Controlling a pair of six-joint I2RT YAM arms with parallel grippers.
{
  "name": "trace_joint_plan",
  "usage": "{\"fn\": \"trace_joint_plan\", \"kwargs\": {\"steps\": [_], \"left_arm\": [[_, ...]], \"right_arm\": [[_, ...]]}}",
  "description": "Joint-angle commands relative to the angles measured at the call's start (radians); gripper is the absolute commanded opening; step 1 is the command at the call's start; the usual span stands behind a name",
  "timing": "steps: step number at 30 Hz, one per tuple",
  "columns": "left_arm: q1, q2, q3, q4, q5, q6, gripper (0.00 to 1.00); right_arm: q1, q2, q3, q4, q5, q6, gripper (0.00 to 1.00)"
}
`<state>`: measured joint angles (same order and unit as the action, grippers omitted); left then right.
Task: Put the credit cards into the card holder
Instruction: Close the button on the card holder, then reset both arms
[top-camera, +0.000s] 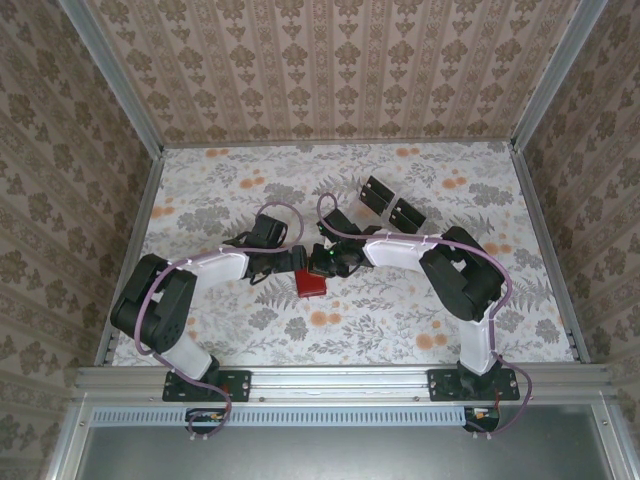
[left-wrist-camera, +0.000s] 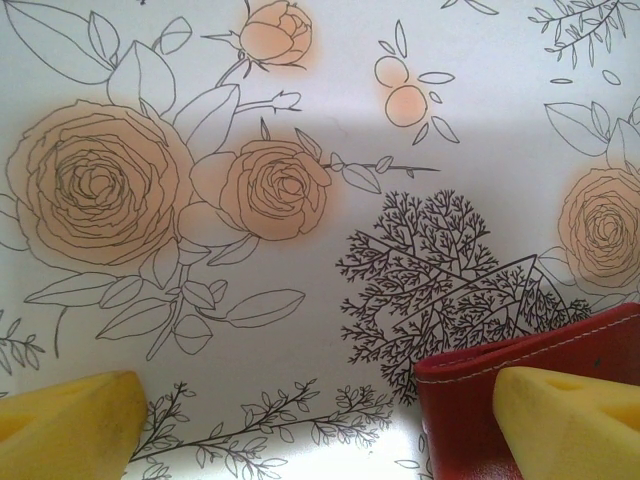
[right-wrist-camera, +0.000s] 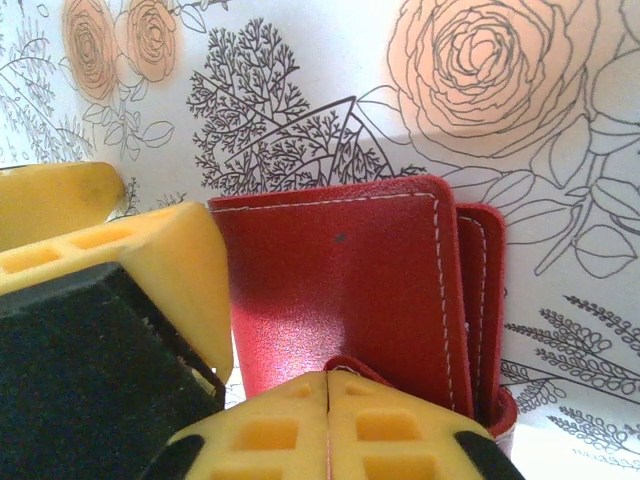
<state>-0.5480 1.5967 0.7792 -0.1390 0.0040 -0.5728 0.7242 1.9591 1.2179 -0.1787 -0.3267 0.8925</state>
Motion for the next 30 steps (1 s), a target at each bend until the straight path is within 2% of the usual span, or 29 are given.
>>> {"fn": "trace_joint_plan", "kwargs": {"steps": [1, 8, 14, 19, 22, 30], "left_arm": [[0.003, 0.022, -0.02, -0.018, 0.047, -0.015, 1.0], [0.018, 0.006, 0.009, -0.043, 0.049, 0.007, 1.0], [0.048, -0.054, 0.053, -0.076, 0.034, 0.023, 1.0], [0.086, -0.096, 0.11, -0.1, 0.06, 0.039, 1.0], [0.146, -0.124, 0.15, -0.126, 0.068, 0.053, 1.0], [0.235, -0.23, 0.272, -0.222, 0.057, 0.111, 1.0]], "right_arm": [[-0.002, 0.012, 0.041, -0.065, -0.003, -0.006, 0.17], [-0.002, -0.051, 0.077, -0.036, -0.024, -0.026, 0.45], [-0.013, -0.135, 0.067, -0.002, -0.037, -0.05, 0.58], [-0.041, -0.224, 0.035, 0.013, -0.046, -0.068, 0.61], [-0.069, -0.297, -0.007, 0.012, -0.038, -0.082, 0.64], [-0.186, -0.539, -0.129, -0.083, 0.007, -0.154, 0.83]]}}
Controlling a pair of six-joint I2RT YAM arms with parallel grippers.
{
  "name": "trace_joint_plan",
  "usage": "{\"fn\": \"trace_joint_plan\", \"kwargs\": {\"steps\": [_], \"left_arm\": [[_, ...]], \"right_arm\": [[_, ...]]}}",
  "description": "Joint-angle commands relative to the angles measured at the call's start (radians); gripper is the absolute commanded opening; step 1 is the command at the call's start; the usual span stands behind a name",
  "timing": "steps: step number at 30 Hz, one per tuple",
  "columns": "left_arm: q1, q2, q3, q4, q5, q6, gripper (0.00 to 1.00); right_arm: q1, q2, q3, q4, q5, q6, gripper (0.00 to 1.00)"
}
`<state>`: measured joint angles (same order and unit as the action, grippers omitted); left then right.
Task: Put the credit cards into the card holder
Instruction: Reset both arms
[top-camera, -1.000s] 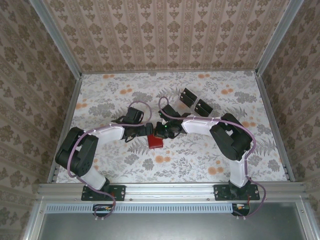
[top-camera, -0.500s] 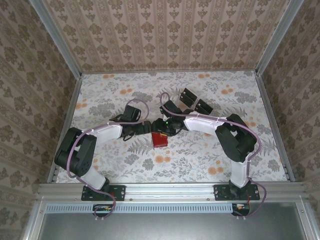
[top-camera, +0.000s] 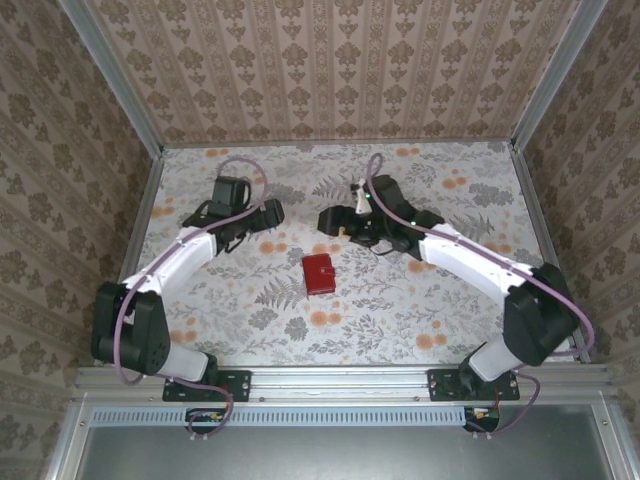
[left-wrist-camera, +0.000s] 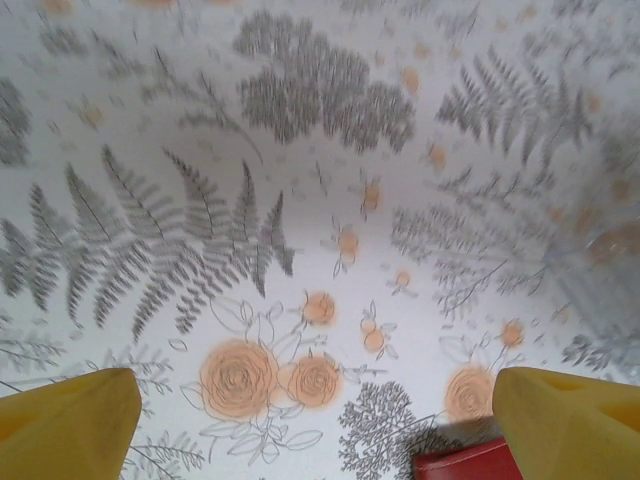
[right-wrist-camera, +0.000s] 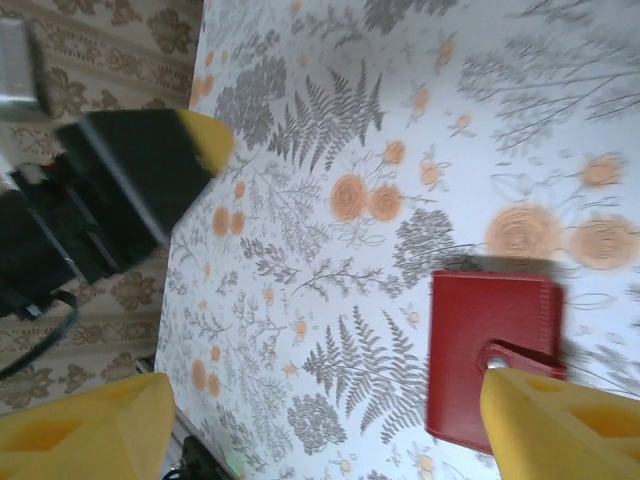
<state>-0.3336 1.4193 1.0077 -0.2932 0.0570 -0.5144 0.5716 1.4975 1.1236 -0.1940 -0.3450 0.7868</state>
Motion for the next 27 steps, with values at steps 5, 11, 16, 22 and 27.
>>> {"fn": "trace_joint_plan", "kwargs": {"steps": [5, 11, 16, 22, 27], "left_arm": [[0.077, -0.158, 0.046, -0.084, -0.05, 0.105, 1.0], [0.124, -0.275, -0.06, 0.009, -0.188, 0.213, 1.0], [0.125, -0.361, -0.247, 0.222, -0.295, 0.36, 1.0], [0.179, -0.372, -0.417, 0.411, -0.318, 0.439, 1.0], [0.231, -0.359, -0.529, 0.57, -0.303, 0.451, 1.0]], "right_arm": [[-0.163, -0.243, -0.082, -0.18, 0.056, -0.117, 0.92], [-0.304, -0.366, -0.082, -0.291, 0.234, -0.23, 0.99], [-0.42, -0.404, -0.144, -0.253, 0.412, -0.291, 1.0], [-0.515, -0.438, -0.301, -0.02, 0.586, -0.344, 1.0], [-0.562, -0.455, -0.418, 0.134, 0.641, -0.398, 1.0]]}}
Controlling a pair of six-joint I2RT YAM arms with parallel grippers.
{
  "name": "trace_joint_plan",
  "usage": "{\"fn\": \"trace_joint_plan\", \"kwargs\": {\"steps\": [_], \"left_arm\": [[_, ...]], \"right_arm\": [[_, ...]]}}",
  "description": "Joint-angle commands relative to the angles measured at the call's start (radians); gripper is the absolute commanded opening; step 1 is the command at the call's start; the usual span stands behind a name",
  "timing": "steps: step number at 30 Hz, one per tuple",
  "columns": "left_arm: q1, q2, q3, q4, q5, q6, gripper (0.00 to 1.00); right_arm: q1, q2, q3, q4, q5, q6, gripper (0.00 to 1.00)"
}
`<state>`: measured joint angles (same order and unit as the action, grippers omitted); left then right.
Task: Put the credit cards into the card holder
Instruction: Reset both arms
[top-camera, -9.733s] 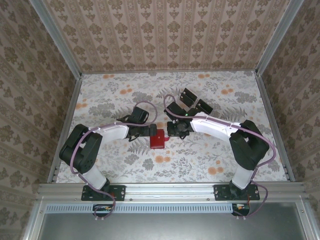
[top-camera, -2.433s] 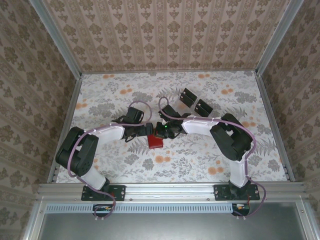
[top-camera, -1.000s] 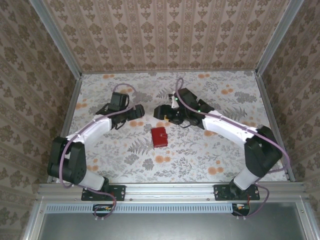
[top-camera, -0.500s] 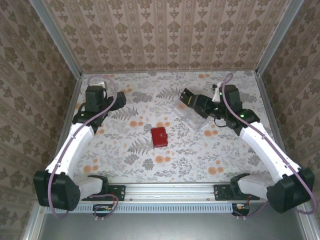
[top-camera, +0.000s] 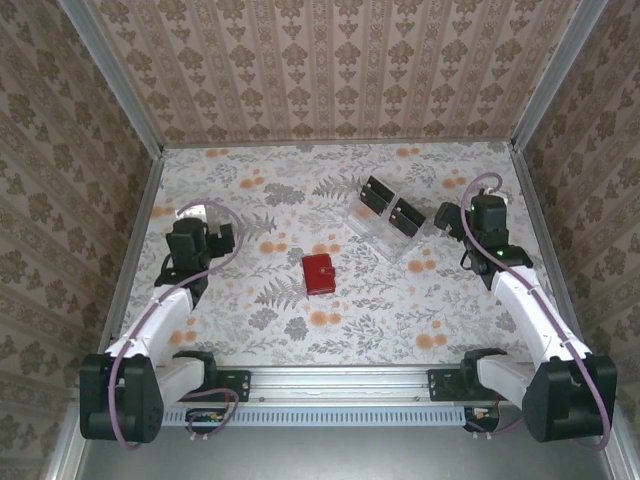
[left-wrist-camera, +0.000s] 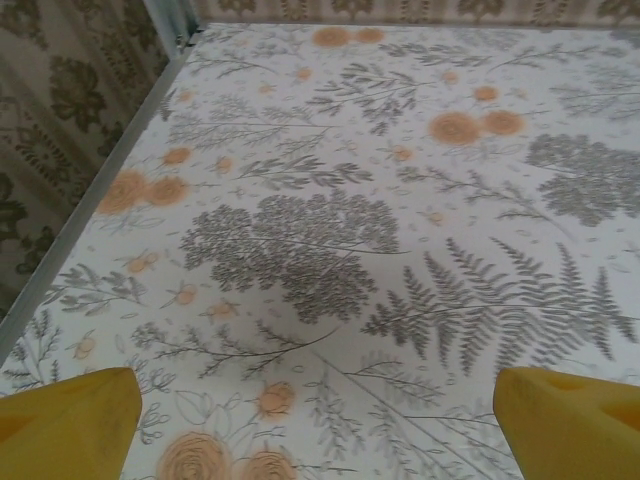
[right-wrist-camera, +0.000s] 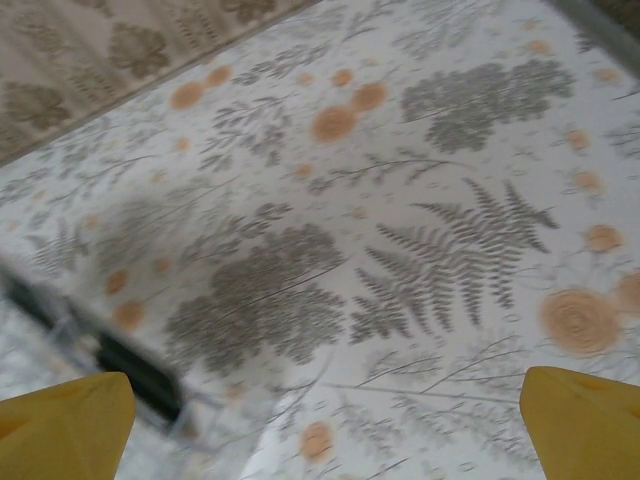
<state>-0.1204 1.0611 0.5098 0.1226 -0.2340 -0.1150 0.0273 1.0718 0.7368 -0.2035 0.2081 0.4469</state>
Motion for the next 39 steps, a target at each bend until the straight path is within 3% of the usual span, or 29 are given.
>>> {"fn": "trace_joint_plan", "kwargs": {"steps": [1, 13, 18, 21, 24, 30, 32, 39], "left_arm": [[0.019, 0.006, -0.049, 0.187, -0.013, 0.062, 1.0], [0.047, 0.279, -0.145, 0.62, 0.015, 0.15, 1.0], [0.083, 0.395, -0.161, 0.771, 0.061, 0.132, 1.0], [0.082, 0.488, -0.171, 0.887, 0.076, 0.152, 1.0], [0.082, 0.484, -0.154, 0.846, 0.092, 0.152, 1.0], [0.089, 0.484, -0.114, 0.767, 0.159, 0.168, 1.0], [0.091, 0.483, -0.111, 0.758, 0.167, 0.164, 1.0], [0.097, 0.484, -0.104, 0.747, 0.192, 0.167, 1.0]], "right_arm": [[-0.025, -0.026, -0.052, 0.17, 0.095, -0.071, 1.0], [-0.058, 0.093, -0.234, 0.557, 0.103, -0.177, 1.0], [-0.058, 0.202, -0.28, 0.714, 0.051, -0.233, 1.0], [-0.059, 0.256, -0.356, 0.905, 0.009, -0.268, 1.0], [-0.055, 0.271, -0.379, 0.979, -0.06, -0.331, 1.0], [-0.035, 0.472, -0.408, 1.234, -0.088, -0.362, 1.0], [-0.027, 0.451, -0.344, 1.074, -0.105, -0.374, 1.0], [-0.005, 0.457, -0.342, 1.082, -0.069, -0.391, 1.0]]}}
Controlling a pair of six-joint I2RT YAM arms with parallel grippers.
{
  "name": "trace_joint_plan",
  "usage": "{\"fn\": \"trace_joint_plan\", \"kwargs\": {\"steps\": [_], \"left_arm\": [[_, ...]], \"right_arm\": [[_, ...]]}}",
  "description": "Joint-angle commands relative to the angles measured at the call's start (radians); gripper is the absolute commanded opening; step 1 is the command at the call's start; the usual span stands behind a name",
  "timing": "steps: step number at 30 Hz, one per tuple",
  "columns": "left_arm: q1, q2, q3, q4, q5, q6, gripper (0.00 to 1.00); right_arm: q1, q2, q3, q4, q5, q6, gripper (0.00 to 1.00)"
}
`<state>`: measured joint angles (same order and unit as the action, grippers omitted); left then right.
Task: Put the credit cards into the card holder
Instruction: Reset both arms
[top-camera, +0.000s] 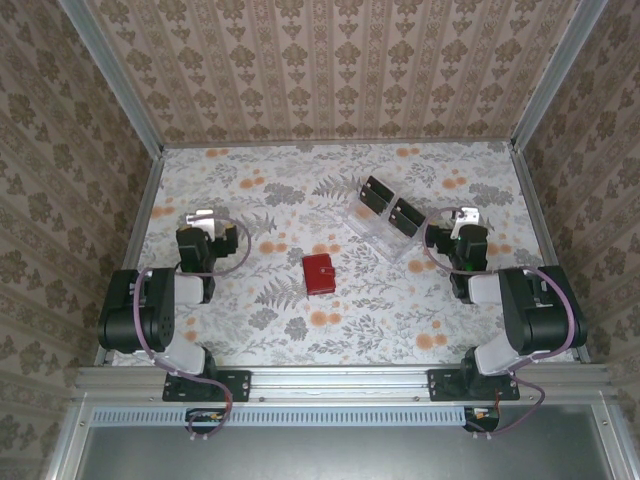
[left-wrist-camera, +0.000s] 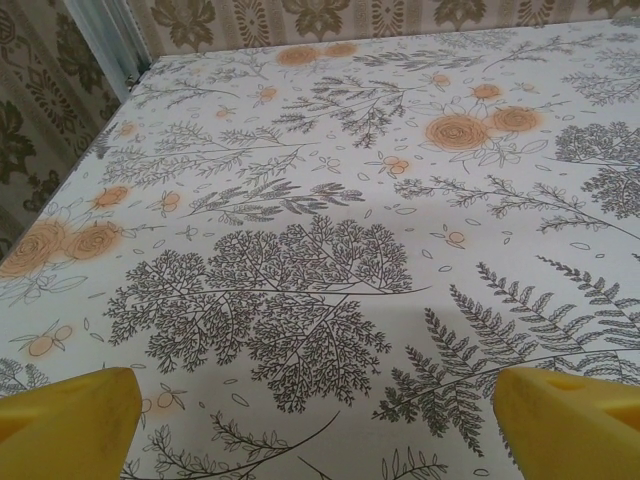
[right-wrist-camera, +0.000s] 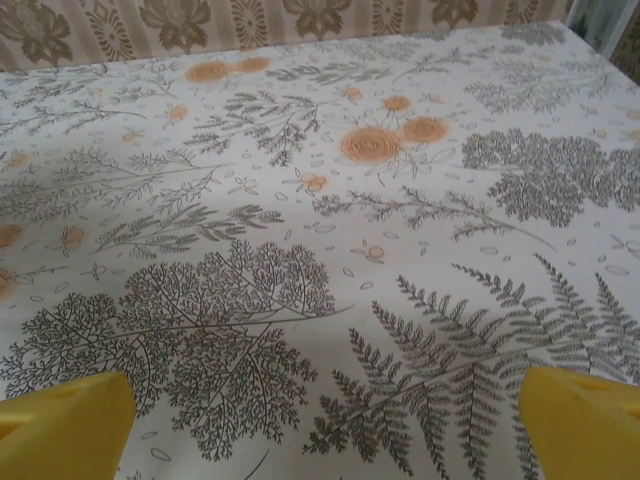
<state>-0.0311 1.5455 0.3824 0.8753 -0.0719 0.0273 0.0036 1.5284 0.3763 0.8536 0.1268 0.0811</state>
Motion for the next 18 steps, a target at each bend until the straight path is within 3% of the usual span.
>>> {"fn": "trace_joint_plan", "kwargs": {"steps": [1, 18], "left_arm": [[0.008, 0.0, 0.022, -0.005, 0.031, 0.025, 1.0], [0.01, 0.001, 0.024, -0.008, 0.032, 0.026, 1.0]], "right_arm": [[0.034, 0.0, 0.021, 0.019, 0.044, -0.034, 1.0], [0.019, 0.001, 0.024, 0.014, 0.009, -0.029, 1.0]]}}
